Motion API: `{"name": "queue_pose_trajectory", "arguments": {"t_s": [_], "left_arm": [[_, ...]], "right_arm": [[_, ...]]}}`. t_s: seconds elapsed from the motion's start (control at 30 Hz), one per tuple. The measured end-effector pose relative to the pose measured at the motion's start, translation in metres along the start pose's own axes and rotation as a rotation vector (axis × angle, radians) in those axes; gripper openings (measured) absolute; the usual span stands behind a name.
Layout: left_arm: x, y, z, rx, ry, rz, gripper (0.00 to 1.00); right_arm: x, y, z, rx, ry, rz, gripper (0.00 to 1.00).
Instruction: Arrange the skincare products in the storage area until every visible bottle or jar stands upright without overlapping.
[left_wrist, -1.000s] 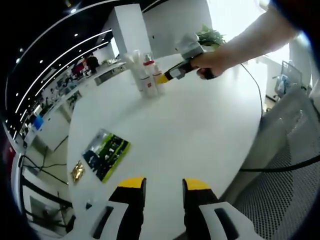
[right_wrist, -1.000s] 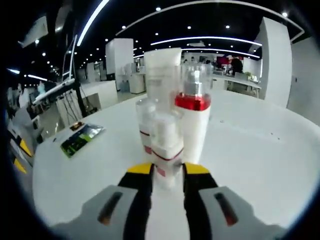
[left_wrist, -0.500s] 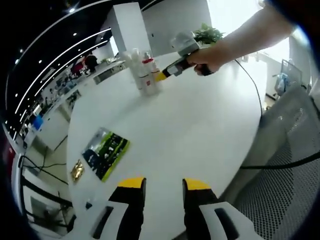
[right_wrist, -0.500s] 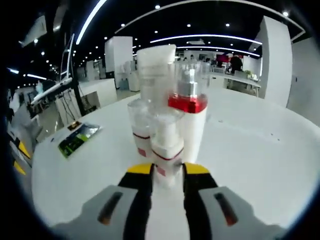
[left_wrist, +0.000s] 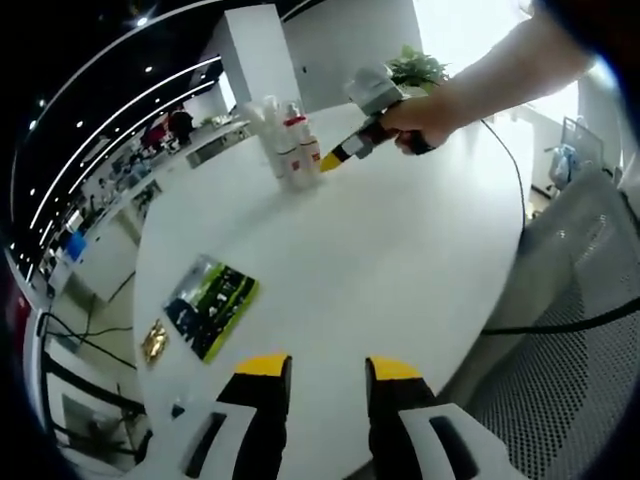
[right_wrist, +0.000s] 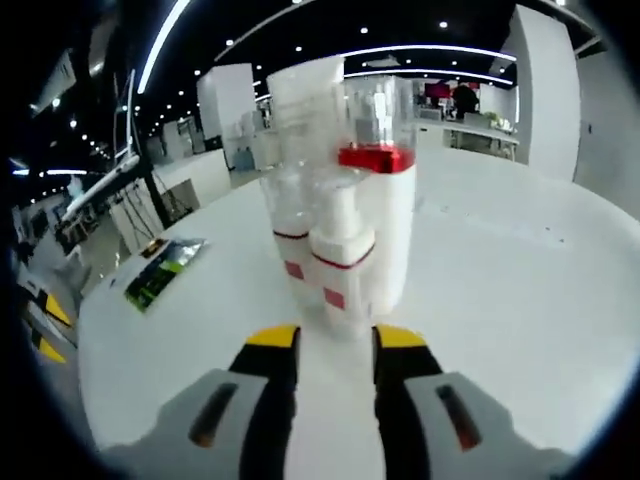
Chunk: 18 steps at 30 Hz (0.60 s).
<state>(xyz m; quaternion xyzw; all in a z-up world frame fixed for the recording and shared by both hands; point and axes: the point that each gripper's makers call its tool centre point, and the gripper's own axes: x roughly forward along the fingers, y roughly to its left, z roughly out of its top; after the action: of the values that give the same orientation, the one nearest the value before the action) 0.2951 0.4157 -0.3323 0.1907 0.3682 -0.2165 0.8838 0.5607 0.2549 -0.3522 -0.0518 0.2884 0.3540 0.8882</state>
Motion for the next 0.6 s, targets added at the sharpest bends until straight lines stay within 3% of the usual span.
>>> {"name": "queue_pose_trajectory", "arguments": {"t_s": [0.23,0.37,0.6], "left_arm": [[0.001,0.000,-0.001,-0.002,0.006,0.000,0.31],[0.000,0.001,-0.001,-0.002,0.009,0.002,0.31],[0.003,-0.004,-0.006,0.006,0.037,-0.012,0.31]], "right_arm": [[-0.015,0.024,-0.017,0.082,-0.003,0.016,0.29],[-0.028,0.043,-0.024,0.076,-0.005,0.045,0.30],[-0.066,0.082,-0.018,0.071,-0.039,0.131,0.32]]}}
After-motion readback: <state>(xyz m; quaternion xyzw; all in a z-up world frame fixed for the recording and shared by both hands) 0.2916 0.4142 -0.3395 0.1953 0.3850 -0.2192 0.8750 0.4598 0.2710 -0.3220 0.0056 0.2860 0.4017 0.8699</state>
